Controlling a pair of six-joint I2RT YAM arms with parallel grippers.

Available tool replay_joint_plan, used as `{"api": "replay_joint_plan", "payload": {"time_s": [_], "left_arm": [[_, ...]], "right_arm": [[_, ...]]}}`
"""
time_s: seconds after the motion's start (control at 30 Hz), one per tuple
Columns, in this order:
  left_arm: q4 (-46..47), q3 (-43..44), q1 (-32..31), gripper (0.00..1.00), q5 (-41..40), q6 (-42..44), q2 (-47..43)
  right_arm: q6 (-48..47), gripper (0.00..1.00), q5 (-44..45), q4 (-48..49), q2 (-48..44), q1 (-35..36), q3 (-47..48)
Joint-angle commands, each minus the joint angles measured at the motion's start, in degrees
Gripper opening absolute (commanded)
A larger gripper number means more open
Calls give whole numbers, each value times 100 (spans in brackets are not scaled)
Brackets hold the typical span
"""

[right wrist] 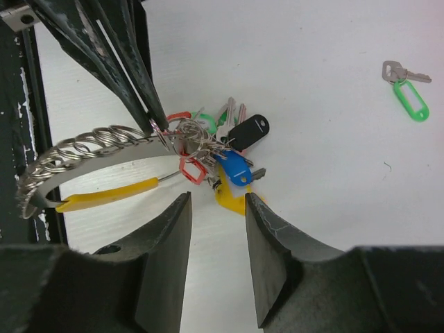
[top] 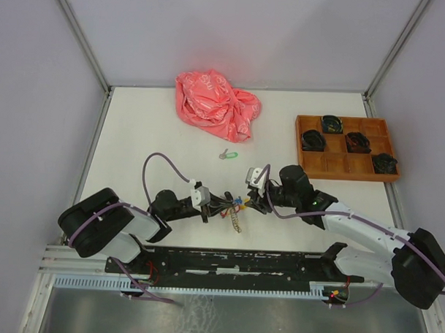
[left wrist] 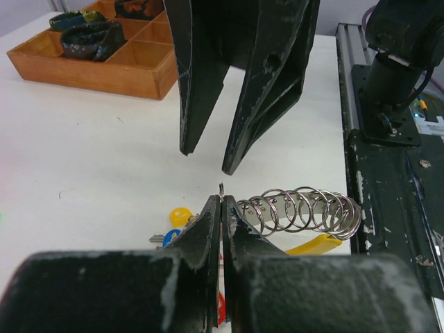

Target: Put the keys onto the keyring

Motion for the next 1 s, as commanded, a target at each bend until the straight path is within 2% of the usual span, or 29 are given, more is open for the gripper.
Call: {"api": "replay_joint_plan", "payload": {"time_s": [0.0, 0.23, 0.43, 0.6, 0.77, 0.97], "left_arm": [[883, 17, -12, 3, 65, -297, -1], [948, 64, -8, 3, 154, -383, 48], [978, 111, -12, 3, 194, -443, 73], [974, 119, -9, 3, 175, -449, 96], [967, 137, -12, 3, 156, -451, 128], [804, 145, -11, 3, 123, -373, 102]], "right_arm": [[290, 45, -410, 1668, -99, -164, -389], [349, 43, -1019, 2031, 103, -165, -466], [319, 34, -1398, 1852, 304, -167, -321], [246, 32, -1571, 1712, 403, -162, -261], [209, 32, -1587, 1626, 466, -167, -213], [62, 32, -962, 1479, 343, -166, -388]]}}
